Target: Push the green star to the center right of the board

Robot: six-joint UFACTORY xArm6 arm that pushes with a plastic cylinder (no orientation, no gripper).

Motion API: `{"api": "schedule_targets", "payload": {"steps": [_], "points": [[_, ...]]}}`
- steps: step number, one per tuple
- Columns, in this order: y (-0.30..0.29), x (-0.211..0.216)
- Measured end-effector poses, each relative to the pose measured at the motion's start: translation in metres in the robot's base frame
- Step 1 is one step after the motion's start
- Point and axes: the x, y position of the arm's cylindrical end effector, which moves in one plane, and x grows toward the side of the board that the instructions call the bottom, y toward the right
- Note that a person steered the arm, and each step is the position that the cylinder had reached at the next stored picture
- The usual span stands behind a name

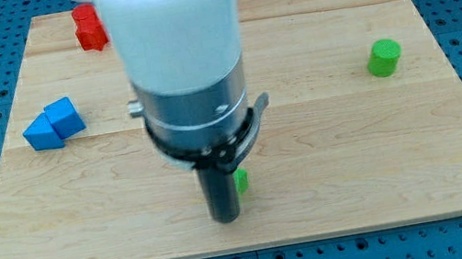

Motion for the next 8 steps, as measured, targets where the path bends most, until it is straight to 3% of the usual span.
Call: {"api": "schedule_targets", "payload": {"steps": [3,8], "points": [[-0.024,-0.084],[0.101,-0.112]]}}
